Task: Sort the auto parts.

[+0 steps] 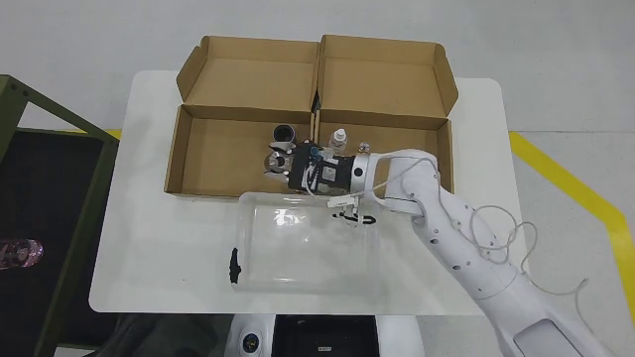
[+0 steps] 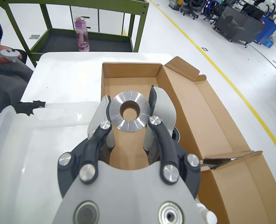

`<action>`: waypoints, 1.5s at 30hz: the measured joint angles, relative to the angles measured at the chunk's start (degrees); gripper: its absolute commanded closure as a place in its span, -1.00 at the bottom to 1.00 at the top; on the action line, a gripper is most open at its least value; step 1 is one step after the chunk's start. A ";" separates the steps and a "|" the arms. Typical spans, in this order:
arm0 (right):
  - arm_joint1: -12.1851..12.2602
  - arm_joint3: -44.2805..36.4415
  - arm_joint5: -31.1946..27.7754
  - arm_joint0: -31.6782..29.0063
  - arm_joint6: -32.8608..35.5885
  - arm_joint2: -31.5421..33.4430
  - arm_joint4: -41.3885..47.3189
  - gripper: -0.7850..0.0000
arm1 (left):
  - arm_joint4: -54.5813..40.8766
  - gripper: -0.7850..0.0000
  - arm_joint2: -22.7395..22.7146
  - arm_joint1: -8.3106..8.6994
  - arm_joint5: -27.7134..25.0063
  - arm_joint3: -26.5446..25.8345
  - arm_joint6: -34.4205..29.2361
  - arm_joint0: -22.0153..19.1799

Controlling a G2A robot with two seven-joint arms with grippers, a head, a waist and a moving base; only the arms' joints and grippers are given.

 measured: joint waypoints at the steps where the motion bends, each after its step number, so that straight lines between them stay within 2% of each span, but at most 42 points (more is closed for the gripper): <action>1: -0.20 0.88 0.24 0.66 0.44 -0.42 0.24 1.00 | 0.00 -1.00 0.00 0.00 0.00 0.00 0.00 0.00; 20: -4.07 13.80 2.35 9.55 9.63 -8.08 1.85 1.00 | 0.00 -1.00 0.00 0.00 0.00 0.00 0.00 0.00; 45: -8.94 25.31 3.41 14.52 12.93 -14.69 1.92 1.00 | 0.00 -1.00 0.00 0.00 0.00 0.00 0.00 0.00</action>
